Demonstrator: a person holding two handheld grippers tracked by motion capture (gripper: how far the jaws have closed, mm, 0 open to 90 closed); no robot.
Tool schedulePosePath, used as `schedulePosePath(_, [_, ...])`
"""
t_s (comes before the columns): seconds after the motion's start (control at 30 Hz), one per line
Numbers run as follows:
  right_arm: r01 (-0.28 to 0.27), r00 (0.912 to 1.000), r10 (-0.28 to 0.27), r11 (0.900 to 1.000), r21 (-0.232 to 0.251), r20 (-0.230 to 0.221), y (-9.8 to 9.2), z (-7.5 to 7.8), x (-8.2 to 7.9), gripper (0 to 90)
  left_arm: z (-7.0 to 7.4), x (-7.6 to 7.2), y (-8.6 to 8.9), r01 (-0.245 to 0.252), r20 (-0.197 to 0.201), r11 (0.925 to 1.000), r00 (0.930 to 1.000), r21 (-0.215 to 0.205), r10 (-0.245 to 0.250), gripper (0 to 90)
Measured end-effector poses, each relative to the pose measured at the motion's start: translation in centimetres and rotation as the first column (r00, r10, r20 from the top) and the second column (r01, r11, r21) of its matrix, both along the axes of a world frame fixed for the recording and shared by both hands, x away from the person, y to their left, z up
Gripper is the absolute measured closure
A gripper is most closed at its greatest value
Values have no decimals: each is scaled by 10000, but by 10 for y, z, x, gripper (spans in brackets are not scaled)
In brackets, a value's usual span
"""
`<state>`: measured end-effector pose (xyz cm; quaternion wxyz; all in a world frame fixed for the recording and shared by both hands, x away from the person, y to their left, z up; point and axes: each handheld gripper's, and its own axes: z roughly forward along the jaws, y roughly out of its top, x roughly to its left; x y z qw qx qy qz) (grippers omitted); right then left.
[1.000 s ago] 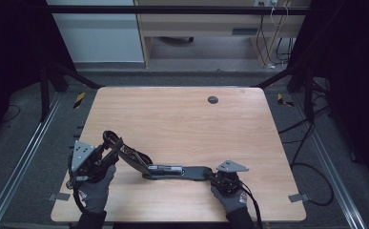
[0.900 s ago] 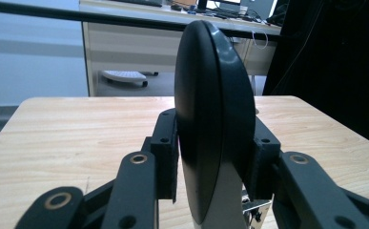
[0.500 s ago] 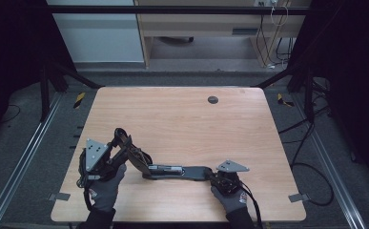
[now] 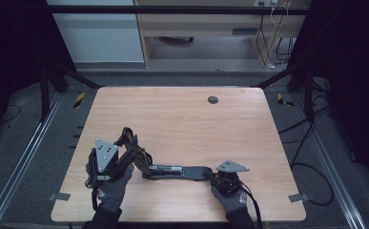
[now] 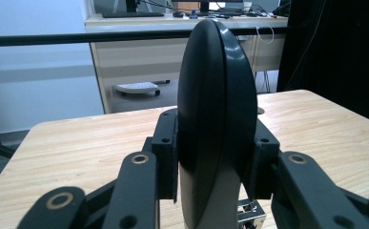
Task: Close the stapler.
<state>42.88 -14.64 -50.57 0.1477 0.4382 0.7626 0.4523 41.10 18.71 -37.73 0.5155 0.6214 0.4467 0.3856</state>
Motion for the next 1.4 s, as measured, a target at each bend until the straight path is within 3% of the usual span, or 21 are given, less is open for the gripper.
schedulePosePath(0.3, [-4, 10000, 4, 10000, -7, 14, 0, 0, 0, 900, 1, -2, -15, -21, 243, 9983, 9997, 589, 7, 635])
schedulePosePath(0.83, [0, 10000, 0, 10000, 19, -1, 0, 0, -1, 900, 0, -3, -42, -11, 583, 9884, 9983, 1520, -78, 627])
schedulePosePath(1.17, [-7, 10000, 7, 10000, 18, -6, 0, 0, -1, 900, -3, -4, -61, 82, 794, 9767, 9965, 2142, -258, 616])
schedulePosePath(1.4, [-1, 10000, 1, 10000, 24, -17, 0, 0, -1, 900, -7, -5, -76, 73, 922, 9611, 9952, 2760, -340, 610])
